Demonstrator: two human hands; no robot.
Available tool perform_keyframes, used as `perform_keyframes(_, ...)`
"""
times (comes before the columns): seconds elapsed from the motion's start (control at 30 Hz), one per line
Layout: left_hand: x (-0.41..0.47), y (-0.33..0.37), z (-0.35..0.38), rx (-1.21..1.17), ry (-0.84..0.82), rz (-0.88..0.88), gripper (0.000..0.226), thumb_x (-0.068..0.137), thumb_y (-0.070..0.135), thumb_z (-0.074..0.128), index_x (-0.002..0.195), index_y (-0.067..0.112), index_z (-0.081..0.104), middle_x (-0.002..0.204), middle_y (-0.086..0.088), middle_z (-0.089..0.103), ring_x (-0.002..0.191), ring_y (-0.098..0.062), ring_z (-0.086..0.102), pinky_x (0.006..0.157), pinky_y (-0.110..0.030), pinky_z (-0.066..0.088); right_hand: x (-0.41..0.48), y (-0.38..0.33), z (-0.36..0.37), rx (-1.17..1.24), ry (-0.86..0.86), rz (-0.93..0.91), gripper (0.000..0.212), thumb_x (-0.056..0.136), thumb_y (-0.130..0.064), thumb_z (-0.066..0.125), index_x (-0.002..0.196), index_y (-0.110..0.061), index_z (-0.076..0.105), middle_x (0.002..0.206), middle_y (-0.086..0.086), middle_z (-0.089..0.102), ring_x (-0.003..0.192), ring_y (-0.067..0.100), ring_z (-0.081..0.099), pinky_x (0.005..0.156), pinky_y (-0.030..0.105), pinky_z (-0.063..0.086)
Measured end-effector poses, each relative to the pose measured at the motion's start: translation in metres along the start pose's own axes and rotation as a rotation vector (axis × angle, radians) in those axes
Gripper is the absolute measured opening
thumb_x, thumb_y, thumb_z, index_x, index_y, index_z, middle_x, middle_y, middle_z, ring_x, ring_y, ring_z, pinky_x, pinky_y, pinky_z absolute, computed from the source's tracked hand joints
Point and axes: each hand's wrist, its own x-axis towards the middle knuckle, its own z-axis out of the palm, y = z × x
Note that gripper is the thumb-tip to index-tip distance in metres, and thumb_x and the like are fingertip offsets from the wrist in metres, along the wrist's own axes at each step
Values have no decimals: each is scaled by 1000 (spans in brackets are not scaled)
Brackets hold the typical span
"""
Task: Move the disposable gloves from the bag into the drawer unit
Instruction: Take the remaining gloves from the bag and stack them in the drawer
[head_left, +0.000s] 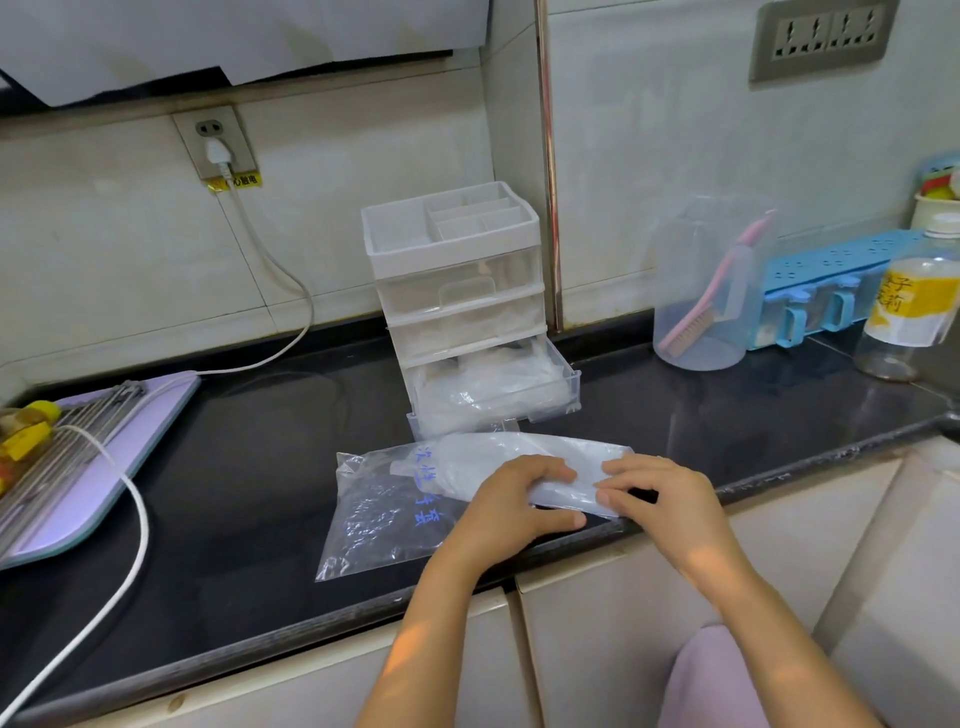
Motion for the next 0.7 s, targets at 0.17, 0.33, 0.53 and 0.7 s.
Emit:
perform_keyframes(0.17,-1,-1,2,-69,39,-23,33,76,33,78,106,36,65,122,22,56,116,4,47,97,-14,35,0,-2,3,89,123,56,8,78,-11,76,79,-19,78,91,-13,68,92,3,61,75,3,39)
perform_keyframes(0.33,-2,0,3,-118,67,-42,33,76,34,78,107,30,66,115,20,61,110,6,52,92,-9,37,11,-11,0,110,140,75,11,78,-16,76,71,-24,75,96,-9,67,87,-1,60,69,2,39)
perform_keyframes(0.53,-3,1,5,-141,145,-44,34,75,38,78,103,28,63,104,18,63,100,8,55,84,-7,40,22,-15,3,87,160,73,10,81,-22,74,79,-12,72,97,-5,65,90,10,60,69,9,38)
perform_keyframes(0.7,-3,1,5,-156,216,-33,12,84,27,71,91,19,66,95,13,67,91,5,58,79,-5,41,29,-21,3,93,93,69,15,82,-30,72,81,-15,70,87,-6,67,90,12,61,77,24,46)
